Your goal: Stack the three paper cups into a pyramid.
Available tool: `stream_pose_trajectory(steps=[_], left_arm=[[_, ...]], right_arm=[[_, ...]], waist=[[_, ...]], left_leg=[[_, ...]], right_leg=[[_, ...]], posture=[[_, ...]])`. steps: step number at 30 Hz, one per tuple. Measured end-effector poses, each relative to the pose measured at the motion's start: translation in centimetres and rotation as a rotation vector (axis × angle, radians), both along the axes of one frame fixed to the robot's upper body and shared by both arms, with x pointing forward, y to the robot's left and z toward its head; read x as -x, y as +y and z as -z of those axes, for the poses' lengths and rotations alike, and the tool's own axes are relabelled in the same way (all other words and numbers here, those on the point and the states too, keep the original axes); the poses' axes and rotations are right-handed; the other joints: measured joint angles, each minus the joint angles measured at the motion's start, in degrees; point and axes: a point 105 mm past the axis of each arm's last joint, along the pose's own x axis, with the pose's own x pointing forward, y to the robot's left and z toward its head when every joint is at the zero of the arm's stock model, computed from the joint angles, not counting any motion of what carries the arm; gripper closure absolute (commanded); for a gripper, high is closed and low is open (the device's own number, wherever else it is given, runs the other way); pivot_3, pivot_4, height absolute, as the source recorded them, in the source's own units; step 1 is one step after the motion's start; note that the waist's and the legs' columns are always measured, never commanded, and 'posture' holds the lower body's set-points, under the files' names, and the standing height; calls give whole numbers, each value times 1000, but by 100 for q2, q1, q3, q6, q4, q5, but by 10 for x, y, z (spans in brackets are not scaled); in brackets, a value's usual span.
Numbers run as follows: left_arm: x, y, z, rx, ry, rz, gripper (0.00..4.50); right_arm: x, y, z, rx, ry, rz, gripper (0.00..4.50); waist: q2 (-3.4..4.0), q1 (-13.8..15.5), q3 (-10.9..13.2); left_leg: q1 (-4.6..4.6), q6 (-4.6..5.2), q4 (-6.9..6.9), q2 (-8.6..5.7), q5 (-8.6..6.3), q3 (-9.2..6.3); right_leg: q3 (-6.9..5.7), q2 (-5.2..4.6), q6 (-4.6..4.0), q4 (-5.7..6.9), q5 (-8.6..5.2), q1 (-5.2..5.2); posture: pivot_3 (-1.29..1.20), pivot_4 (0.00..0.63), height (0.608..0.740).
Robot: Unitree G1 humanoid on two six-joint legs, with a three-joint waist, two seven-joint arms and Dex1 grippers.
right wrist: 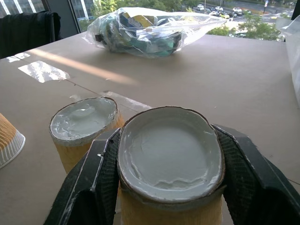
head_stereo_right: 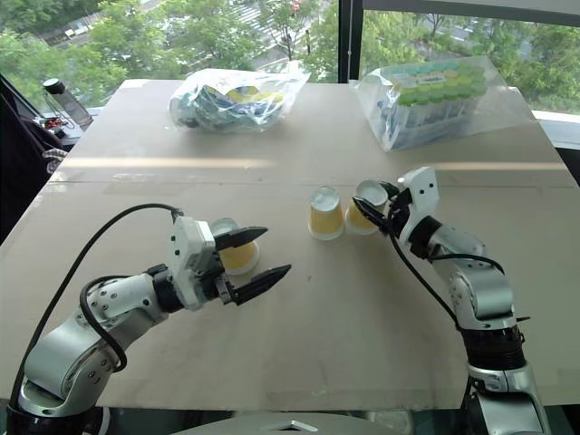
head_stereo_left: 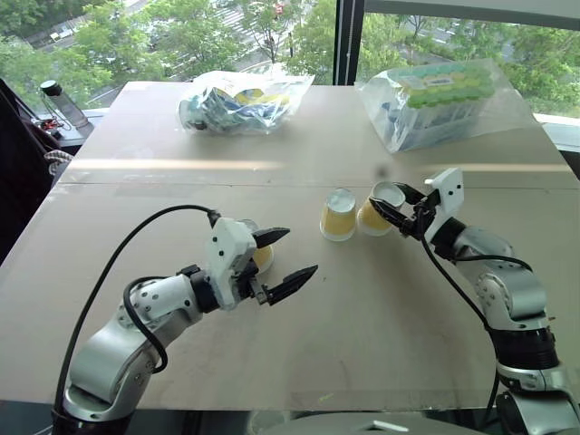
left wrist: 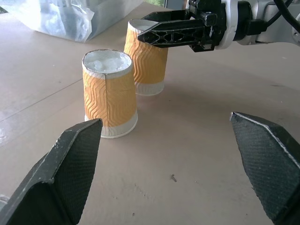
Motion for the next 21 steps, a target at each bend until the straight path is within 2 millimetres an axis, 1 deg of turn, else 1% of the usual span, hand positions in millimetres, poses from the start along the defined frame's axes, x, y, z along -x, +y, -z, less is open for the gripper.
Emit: stream_pose_trajectory(steps=[3,10,12,13,15,17,18,19,21], left_arm=[[-2,7,-3,-15,-24,-28,0],[-2,9,-4,-15,-32,-34,0],[-2,9,-5,-14,-36,-34,0],[-2,9,-5,-14,-38,-34,0],[-2,9,-5,-12,-36,-37,0],[-2,10,-3,-7,-32,-48,0],[-3,12,-2,18,-27,-87,0],[-2,12,0,52,-18,-122,0],[0,12,9,110,20,-193,0]], right_arm=[[-2,4,7,31,19,-16,2333],[2,6,10,57,33,-46,2333],[2,6,10,60,32,-46,1325],[2,6,10,62,31,-45,1009],[2,6,11,61,34,-41,56],[2,7,11,51,29,-42,17],[3,8,9,46,13,-47,17],[3,6,7,49,1,-49,17],[7,-4,7,71,-13,-46,17]], waist=[[1,-8,0],[0,-12,0],[0,-13,0],[0,-12,0],[0,-12,0],[0,-13,0],[0,-13,0],[1,-15,0],[-2,-8,-1]], left_leg=[[0,0,-1,-3,0,1],[2,0,-1,-2,0,0],[2,0,-1,-2,0,0],[2,0,-1,-2,0,1],[1,0,-1,-2,0,0],[1,0,-1,-2,0,-1],[2,0,-1,0,0,-4],[4,1,-2,2,0,-1],[-1,1,-1,3,-1,-3]], right_leg=[[-6,2,-1,1,0,-1],[-8,5,-1,4,0,0],[-7,5,-1,4,0,0],[-7,5,-1,4,0,0],[-7,4,-1,4,0,0],[-7,4,-1,4,0,-1],[-5,3,0,3,0,-1],[-1,1,0,3,0,-1],[-2,-5,1,-2,0,0]], posture=[[0,150,740],[0,150,740],[0,150,740],[0,150,740],[0,150,740],[0,150,740],[0,150,740],[0,150,740],[0,150,740]])
